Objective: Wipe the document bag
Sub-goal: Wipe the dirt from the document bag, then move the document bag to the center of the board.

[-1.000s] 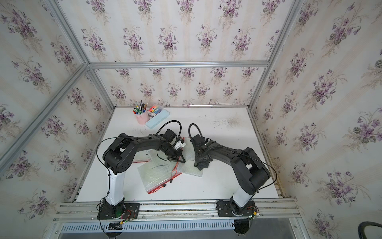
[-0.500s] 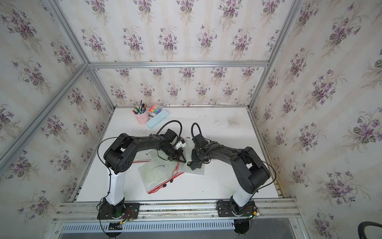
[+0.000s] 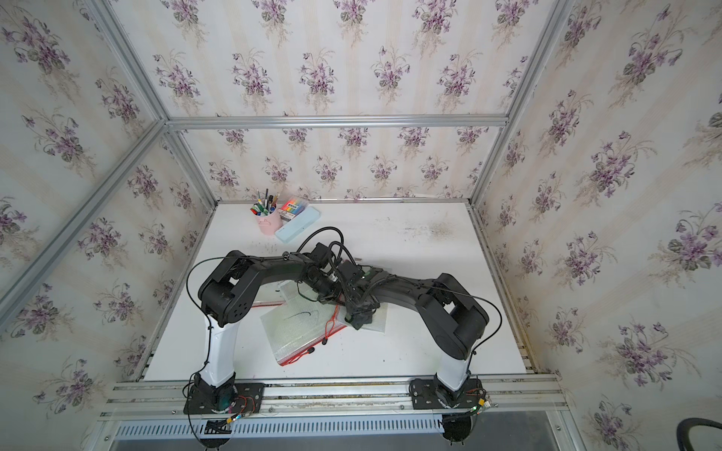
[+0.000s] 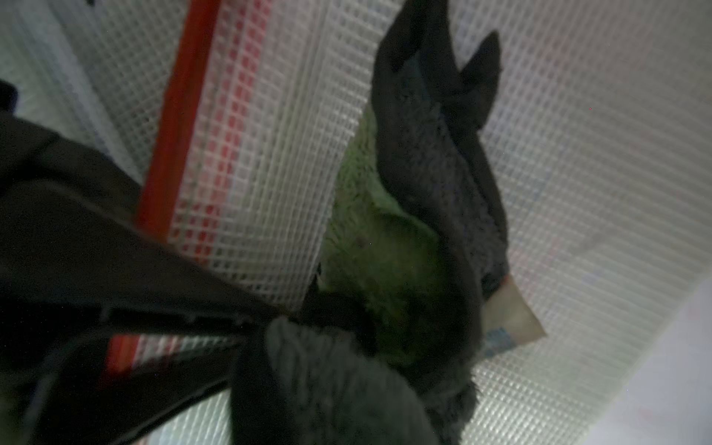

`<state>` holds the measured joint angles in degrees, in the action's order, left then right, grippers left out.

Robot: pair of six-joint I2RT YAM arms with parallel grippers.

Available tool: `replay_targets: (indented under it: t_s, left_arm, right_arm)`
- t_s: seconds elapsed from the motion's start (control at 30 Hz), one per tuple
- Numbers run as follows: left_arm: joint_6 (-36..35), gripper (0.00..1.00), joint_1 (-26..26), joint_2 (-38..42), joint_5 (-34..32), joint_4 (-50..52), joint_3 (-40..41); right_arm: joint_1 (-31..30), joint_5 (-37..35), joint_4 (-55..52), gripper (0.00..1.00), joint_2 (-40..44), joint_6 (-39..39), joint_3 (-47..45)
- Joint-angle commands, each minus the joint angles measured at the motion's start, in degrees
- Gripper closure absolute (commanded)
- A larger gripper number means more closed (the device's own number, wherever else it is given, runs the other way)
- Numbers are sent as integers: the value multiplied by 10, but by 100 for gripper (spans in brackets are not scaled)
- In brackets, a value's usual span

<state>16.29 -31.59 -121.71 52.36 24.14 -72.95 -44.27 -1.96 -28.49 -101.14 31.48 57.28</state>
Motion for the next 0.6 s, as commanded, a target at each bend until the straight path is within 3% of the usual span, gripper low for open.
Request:
replay_targets:
  t_s: [0.0, 0.2, 0.3, 0.43, 0.57]
  left_arm:
    - [-2, 100, -1, -9, -79, 59, 5]
    - [-6, 100, -2, 5, -88, 78, -2]
    - [-2, 100, -6, 24, -91, 112, -37]
    - [34, 100, -16, 37, -86, 140, -128]
    - [96, 100, -37, -18, -83, 132, -248]
  right_arm:
    - [86, -81, -47, 91, 12, -6, -52]
    - [224, -137, -42, 90, 63, -67, -36]
    - [255, -144, -45, 91, 79, -90, 12]
    - [281, -149, -61, 91, 127, -113, 61]
    - [322, -144, -82, 90, 171, -138, 91]
